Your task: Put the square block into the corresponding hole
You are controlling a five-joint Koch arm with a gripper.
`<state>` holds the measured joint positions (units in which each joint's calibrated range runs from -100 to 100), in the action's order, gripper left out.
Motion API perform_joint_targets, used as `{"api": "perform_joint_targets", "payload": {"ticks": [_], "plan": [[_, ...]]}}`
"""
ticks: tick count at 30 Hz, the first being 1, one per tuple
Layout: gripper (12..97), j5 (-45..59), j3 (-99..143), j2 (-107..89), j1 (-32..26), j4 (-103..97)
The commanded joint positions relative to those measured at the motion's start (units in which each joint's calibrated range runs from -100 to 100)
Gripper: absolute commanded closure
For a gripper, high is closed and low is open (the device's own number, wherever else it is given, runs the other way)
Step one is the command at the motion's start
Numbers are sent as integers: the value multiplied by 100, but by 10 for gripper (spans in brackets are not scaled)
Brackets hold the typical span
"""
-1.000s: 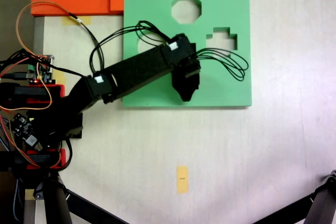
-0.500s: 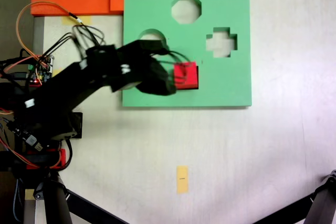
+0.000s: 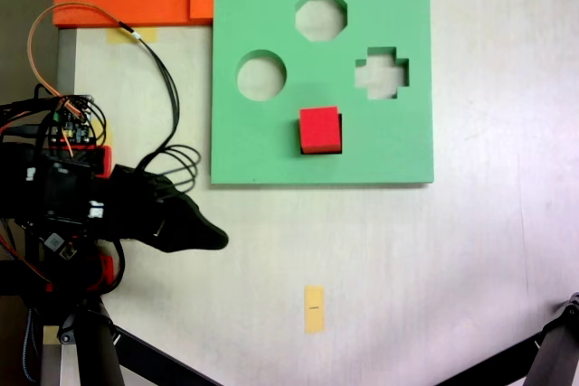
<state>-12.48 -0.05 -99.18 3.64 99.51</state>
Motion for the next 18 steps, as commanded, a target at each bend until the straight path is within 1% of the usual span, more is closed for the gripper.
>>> {"api": "perform_joint_targets", "payload": {"ticks": [1, 10, 14, 18], "plan": [[564, 327, 543, -82, 20, -500], [560, 435, 4990, -82, -29, -3899], [562, 435, 6944, -82, -117, -6277], [566, 552, 8928, -82, -337, -8868]]}}
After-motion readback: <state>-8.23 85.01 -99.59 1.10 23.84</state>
